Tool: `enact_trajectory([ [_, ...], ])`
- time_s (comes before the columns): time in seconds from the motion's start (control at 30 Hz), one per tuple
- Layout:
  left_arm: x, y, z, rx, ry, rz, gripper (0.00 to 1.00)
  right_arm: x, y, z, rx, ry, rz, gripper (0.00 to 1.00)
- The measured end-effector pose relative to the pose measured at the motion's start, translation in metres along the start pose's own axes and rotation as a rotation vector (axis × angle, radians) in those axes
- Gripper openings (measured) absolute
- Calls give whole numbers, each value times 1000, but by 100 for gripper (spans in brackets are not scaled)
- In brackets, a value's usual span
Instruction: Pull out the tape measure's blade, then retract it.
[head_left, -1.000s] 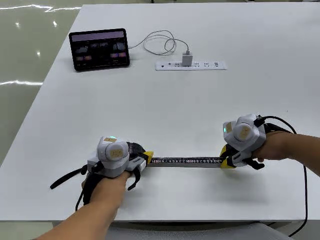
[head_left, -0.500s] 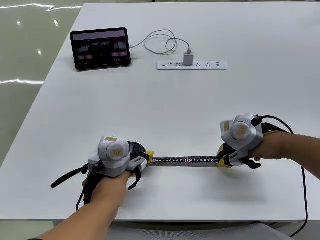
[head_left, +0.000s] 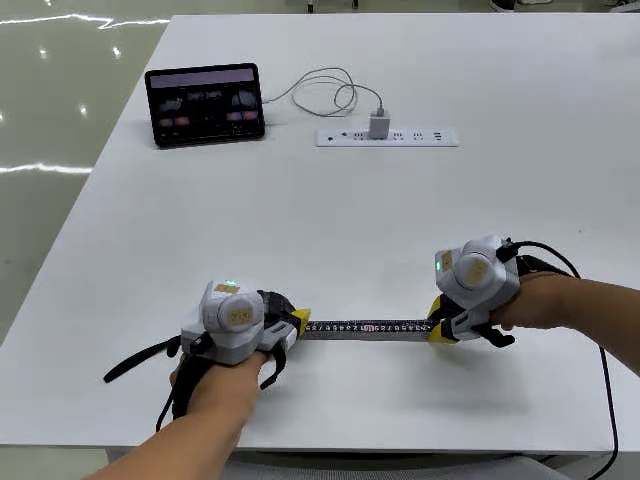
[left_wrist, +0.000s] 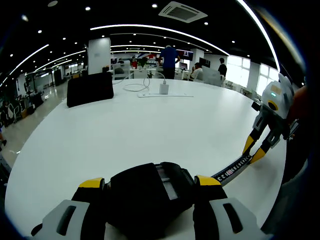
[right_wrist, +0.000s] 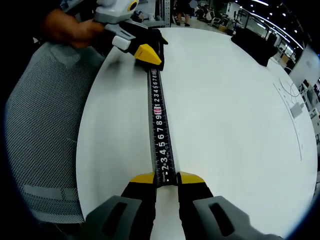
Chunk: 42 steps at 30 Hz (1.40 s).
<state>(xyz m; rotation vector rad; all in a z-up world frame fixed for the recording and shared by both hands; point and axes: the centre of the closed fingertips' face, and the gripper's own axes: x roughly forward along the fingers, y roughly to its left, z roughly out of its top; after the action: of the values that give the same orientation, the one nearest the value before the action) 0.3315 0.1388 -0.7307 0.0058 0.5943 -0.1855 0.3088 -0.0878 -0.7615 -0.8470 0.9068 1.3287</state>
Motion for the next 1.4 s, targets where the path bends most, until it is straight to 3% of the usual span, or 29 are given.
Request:
enact_trajectory([
  [0.63, 1, 1, -1, -6, 8, -12, 66, 5, 1, 13, -37, -25, 12, 12],
  [1.4, 1, 0, 0, -7, 4, -17, 66, 12, 2, 26, 11, -42, 10, 12],
])
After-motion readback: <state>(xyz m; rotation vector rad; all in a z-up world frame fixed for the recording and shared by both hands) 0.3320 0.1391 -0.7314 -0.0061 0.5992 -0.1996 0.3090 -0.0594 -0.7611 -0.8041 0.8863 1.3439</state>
